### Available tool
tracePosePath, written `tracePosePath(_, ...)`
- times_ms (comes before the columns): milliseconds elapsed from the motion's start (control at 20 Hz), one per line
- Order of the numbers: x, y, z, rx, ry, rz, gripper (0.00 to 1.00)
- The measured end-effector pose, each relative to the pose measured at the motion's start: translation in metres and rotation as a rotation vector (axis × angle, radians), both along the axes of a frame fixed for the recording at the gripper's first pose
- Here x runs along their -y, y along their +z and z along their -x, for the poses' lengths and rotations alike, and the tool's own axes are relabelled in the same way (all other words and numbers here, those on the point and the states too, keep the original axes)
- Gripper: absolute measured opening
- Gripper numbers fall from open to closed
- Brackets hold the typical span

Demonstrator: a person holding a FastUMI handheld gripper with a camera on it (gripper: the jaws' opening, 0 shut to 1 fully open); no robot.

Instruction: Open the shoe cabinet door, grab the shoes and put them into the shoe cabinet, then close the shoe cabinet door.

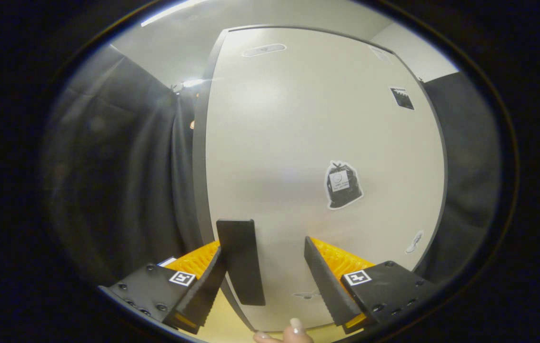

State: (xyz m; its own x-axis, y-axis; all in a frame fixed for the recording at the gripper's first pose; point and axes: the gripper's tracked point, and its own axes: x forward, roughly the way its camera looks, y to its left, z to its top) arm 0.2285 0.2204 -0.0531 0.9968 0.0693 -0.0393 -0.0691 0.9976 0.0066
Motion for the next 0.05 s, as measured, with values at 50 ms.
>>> tracePosePath(50,0.0003,0.0023,0.0012,0.011,-0.003,0.004,0.97)
